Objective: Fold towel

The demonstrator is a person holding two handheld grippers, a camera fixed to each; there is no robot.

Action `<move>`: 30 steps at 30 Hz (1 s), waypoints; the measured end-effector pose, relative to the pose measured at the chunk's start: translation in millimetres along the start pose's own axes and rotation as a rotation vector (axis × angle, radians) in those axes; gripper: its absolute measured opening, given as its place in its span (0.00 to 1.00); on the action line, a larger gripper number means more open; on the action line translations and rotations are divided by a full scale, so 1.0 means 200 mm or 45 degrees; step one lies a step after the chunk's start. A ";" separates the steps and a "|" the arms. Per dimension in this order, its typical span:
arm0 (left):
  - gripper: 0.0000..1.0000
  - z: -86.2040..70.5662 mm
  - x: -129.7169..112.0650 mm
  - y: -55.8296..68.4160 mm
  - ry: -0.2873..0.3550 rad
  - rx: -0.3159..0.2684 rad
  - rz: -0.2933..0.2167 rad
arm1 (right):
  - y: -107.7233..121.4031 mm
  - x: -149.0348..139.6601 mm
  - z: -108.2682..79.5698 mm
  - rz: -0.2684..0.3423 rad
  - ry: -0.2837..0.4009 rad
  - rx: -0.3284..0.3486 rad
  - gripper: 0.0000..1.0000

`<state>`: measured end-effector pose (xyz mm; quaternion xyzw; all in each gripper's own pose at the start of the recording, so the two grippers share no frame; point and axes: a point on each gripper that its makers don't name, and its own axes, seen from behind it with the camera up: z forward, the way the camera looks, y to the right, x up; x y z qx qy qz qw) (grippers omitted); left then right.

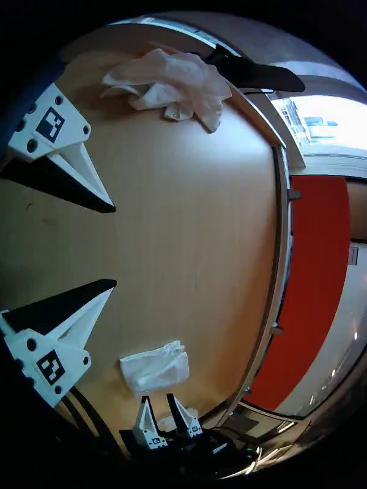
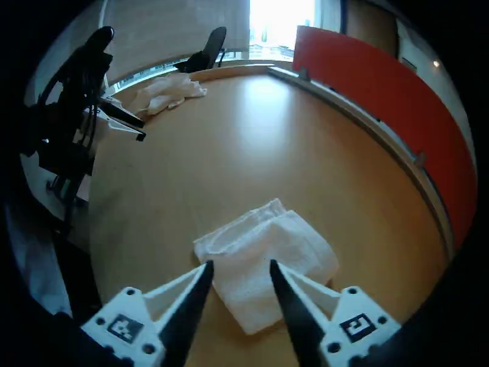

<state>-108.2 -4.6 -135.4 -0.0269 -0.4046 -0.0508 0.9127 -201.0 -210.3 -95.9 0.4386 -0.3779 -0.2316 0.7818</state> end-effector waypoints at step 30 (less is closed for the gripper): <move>0.80 0.02 0.02 0.05 -0.004 -0.021 0.031 | 0.06 -0.25 -0.04 0.091 -0.064 -0.060 0.78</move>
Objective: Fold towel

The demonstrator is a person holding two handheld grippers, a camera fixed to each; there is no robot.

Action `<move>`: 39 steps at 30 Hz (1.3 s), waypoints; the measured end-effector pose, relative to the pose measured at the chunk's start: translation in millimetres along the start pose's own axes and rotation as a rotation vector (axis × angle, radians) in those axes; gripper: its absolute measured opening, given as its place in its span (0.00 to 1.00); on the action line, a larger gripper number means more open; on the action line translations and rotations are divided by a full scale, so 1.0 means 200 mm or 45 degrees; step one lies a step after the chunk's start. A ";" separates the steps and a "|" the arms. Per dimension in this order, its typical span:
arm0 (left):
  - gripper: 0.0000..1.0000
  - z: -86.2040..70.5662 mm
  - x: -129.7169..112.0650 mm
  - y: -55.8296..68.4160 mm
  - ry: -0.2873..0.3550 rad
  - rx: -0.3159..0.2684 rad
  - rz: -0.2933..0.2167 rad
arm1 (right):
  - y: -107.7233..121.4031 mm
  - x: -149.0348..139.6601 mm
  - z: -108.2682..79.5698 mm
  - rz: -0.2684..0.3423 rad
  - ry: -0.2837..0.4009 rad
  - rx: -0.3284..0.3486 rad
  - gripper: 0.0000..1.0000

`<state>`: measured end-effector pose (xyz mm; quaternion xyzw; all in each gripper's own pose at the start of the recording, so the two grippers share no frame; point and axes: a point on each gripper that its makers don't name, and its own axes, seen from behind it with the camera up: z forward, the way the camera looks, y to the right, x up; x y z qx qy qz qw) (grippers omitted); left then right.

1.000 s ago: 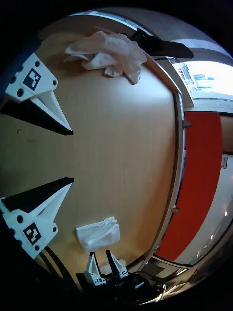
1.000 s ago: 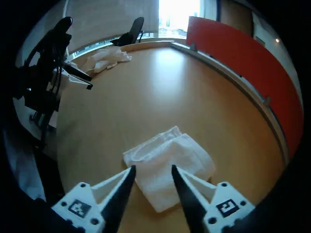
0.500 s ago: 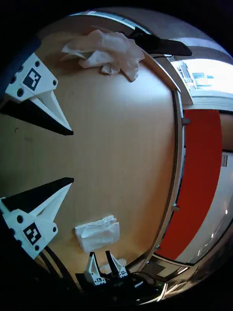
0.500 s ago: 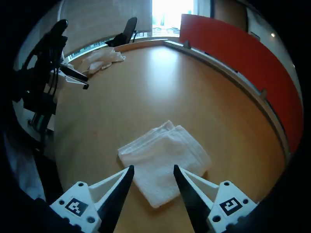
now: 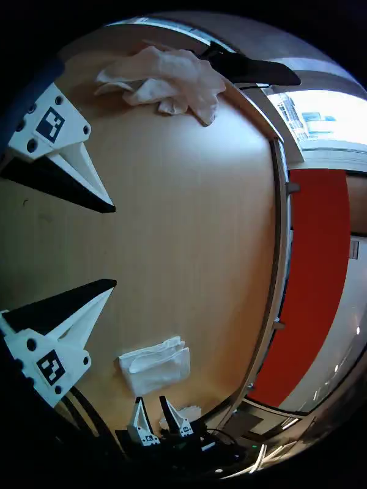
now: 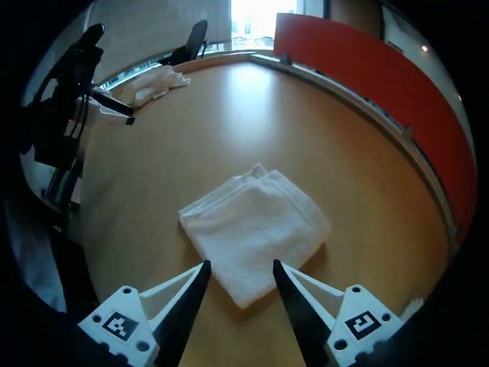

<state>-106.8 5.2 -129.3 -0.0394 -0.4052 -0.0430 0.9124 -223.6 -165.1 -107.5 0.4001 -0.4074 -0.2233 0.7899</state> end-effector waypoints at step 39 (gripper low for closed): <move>0.80 -0.02 -0.01 0.02 0.005 -0.003 0.005 | -0.01 -0.29 0.05 0.061 -0.108 -0.015 0.57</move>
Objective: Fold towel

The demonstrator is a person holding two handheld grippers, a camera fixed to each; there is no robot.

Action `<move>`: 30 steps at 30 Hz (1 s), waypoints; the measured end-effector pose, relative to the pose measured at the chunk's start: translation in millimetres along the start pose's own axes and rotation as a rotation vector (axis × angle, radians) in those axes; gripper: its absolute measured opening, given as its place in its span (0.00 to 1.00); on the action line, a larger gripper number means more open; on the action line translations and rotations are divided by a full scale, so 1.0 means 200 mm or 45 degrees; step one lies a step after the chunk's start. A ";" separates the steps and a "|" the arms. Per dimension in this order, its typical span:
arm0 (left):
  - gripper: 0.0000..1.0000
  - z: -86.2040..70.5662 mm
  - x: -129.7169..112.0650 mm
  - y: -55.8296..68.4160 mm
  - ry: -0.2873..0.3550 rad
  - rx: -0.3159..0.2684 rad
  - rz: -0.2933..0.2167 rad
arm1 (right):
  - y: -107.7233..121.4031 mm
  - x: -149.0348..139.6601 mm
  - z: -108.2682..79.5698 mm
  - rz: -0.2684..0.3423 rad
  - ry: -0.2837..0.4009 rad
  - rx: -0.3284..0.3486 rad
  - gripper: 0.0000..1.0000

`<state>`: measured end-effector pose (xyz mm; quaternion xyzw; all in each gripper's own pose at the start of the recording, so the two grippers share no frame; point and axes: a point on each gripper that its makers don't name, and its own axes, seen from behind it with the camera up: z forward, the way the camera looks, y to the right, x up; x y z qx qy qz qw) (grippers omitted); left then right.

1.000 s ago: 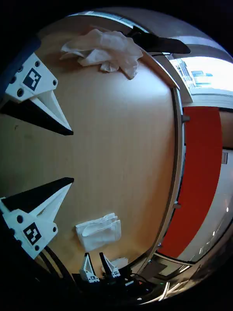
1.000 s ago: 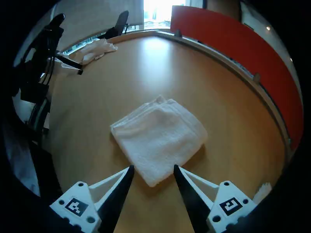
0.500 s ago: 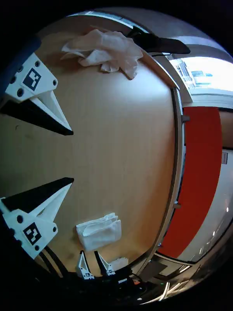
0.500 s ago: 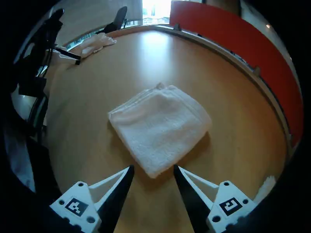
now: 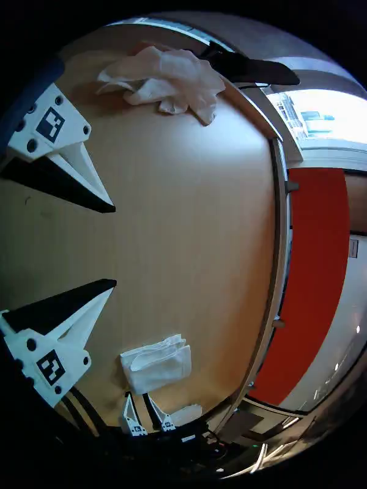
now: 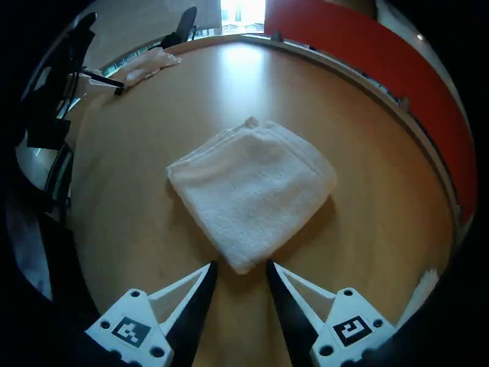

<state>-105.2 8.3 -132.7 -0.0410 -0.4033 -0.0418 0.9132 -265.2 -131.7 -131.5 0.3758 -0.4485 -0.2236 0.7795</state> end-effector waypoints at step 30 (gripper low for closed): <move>0.80 0.00 -0.01 0.01 0.003 -0.008 0.000 | 0.00 0.01 -0.02 0.024 0.015 -0.013 0.04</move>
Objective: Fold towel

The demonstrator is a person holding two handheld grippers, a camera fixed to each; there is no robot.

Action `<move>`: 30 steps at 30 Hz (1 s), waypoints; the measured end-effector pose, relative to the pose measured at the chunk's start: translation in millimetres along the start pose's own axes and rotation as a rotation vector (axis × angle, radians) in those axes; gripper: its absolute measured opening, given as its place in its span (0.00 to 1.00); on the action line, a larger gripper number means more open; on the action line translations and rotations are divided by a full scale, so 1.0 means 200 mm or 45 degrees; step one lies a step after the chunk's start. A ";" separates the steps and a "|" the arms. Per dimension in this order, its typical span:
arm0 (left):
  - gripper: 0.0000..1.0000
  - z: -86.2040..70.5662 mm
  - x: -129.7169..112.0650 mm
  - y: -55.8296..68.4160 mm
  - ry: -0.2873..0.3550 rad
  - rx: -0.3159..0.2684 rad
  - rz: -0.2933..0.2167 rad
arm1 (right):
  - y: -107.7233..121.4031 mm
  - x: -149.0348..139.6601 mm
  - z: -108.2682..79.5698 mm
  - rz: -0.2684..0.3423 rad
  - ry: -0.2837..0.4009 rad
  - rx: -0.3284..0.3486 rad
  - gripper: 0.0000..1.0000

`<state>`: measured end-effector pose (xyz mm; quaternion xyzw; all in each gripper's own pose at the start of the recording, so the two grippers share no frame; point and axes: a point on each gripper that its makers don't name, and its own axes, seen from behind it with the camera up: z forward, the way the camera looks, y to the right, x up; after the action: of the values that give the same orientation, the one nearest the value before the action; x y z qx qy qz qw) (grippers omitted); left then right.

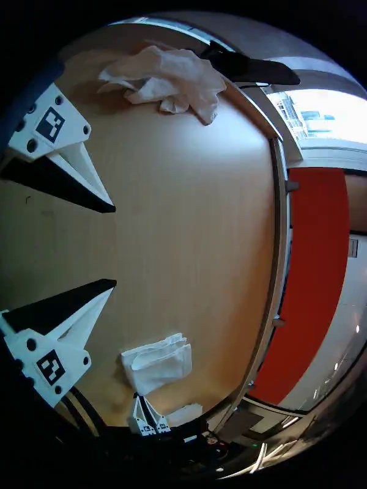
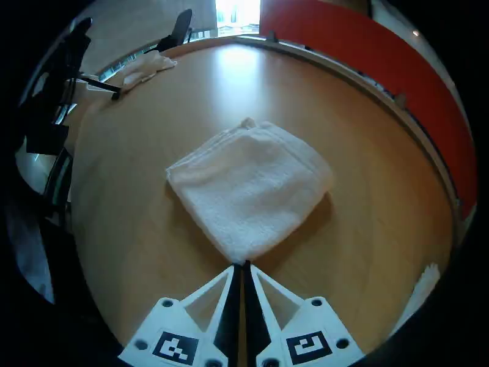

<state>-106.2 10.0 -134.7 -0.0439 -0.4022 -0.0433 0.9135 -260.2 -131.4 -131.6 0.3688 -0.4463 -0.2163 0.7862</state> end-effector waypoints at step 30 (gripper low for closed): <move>0.79 -0.05 0.10 0.05 0.081 -0.050 0.033 | 0.19 0.84 -0.43 -0.209 0.331 -0.185 0.04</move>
<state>-84.5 17.5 -126.0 -0.0655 -0.3713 -0.0409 0.9253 -99.5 -186.7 -40.2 0.3712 -0.2925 -0.2618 0.8415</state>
